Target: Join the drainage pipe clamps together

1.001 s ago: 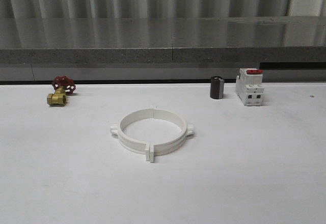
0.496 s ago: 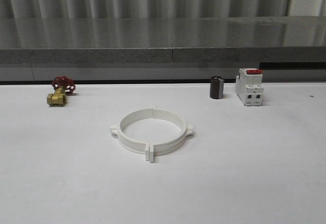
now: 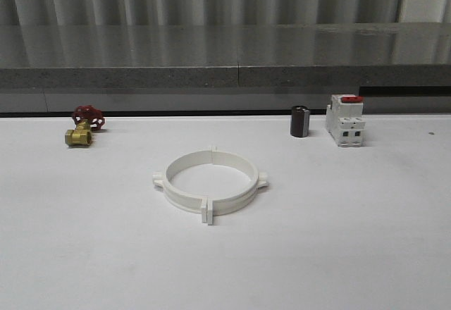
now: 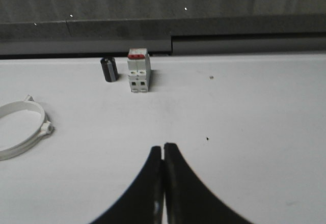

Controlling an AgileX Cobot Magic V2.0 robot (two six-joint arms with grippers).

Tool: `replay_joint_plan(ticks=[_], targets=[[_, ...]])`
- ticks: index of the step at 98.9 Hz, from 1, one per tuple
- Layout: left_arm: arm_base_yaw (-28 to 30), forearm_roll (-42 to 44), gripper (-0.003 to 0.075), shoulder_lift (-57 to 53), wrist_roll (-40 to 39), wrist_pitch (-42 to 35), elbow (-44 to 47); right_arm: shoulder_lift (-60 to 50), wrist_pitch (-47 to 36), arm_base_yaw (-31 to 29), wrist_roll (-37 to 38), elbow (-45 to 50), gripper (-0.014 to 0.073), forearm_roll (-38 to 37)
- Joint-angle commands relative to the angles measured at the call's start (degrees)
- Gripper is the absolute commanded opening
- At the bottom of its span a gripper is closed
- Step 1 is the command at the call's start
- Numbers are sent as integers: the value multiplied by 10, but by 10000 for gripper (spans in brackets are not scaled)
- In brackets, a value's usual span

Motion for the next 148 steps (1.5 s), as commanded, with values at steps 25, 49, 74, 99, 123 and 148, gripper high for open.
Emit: replay_joint_plan(ticks=[25, 49, 74, 99, 123, 148], targets=[[1, -9, -20, 4, 0, -43, -14, -49, -202, -24, -34, 127, -118, 60], [1, -9, -20, 4, 0, -43, -14, -49, -269, -24, -23, 160, -118, 56], [1, -9, -20, 4, 0, -43, -14, -49, -274, -24, -23, 160, -118, 56], [1, -9, -20, 4, 0, -43, -14, -49, -268, -24, -23, 160, -118, 56], [1, -9, -20, 4, 0, -43, -14, -49, -268, -24, -23, 160, -118, 56], [1, -9, -20, 4, 0, -43, -14, -49, -268, -24, -23, 160, -118, 56]])
